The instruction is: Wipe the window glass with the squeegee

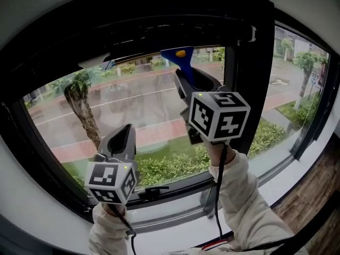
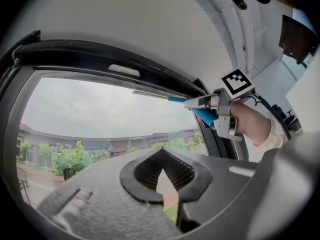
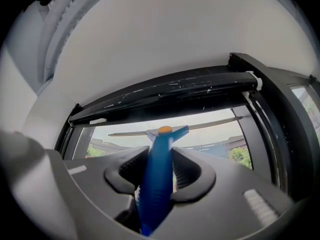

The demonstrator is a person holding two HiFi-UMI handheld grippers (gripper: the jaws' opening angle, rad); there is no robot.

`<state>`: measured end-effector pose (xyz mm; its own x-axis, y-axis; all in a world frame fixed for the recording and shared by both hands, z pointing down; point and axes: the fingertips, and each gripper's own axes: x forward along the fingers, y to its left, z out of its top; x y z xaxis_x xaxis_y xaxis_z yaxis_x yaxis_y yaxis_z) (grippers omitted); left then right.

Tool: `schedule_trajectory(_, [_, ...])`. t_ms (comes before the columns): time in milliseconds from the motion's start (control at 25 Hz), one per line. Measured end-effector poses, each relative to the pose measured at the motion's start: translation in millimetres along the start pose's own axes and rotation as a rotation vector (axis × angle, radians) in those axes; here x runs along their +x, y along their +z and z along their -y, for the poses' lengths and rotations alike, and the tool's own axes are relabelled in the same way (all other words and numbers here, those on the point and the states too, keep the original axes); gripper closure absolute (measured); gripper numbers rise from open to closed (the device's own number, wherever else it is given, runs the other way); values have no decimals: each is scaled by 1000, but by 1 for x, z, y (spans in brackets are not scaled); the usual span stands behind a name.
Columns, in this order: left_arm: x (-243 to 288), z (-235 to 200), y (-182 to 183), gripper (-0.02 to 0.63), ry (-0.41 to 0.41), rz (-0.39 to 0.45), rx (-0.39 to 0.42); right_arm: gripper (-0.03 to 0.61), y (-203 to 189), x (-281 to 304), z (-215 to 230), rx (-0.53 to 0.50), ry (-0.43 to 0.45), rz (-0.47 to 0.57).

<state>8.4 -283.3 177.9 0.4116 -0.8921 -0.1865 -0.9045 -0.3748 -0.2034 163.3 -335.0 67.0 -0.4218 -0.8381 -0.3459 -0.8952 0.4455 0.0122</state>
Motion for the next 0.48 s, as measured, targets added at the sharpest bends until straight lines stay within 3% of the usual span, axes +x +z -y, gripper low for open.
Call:
schedule_trajectory(200, [0, 4, 16, 614, -5, 23, 16, 433, 14, 10, 3, 5, -1, -4])
schedule_trajectory(480, [-6, 7, 11, 614, -11, 15, 1, 433, 8, 17, 8, 16, -19, -47])
